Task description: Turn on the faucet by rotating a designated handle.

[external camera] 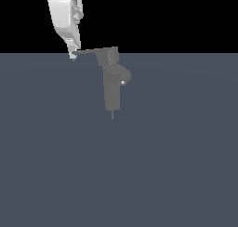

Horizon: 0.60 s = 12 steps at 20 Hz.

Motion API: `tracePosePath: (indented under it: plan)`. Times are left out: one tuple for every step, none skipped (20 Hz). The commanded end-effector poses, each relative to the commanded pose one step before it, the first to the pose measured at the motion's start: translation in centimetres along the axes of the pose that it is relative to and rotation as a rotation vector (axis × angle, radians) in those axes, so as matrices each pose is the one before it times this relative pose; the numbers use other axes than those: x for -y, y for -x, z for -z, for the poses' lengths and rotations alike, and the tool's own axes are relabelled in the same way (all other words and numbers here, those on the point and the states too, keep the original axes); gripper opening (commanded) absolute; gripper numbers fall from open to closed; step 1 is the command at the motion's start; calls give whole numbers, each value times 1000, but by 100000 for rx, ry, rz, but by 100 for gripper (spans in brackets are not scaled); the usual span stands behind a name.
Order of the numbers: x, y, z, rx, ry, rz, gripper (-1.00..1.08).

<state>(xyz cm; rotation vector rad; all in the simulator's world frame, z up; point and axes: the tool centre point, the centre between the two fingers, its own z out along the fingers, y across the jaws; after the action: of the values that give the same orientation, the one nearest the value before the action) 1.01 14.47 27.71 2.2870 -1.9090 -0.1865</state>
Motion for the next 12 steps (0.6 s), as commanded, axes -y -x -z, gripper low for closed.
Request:
tracePosePath:
  plan:
    - [-695,-762,74,-70,161,-392,-100]
    - [-261,-232,5,0,0,0,-100]
    - [-283,-230,31,34,-50,34,-100]
    - [-265,-235,5,0,0,0,-100]
    - [-267,-237,5,0,0,0,-100]
    - [-289,-235,32,33,-51,33,-100]
    - [-271,-240,6,0,0,0,-100]
    - [-272,-242,6,0,0,0,-100]
    - [-295,-241,32,33,-51,32,-100]
    - [-276,-246,6,0,0,0,-100]
    - [-278,-248,6,0,0,0,-100]
    - [-301,-246,32,32,-52,32,-100]
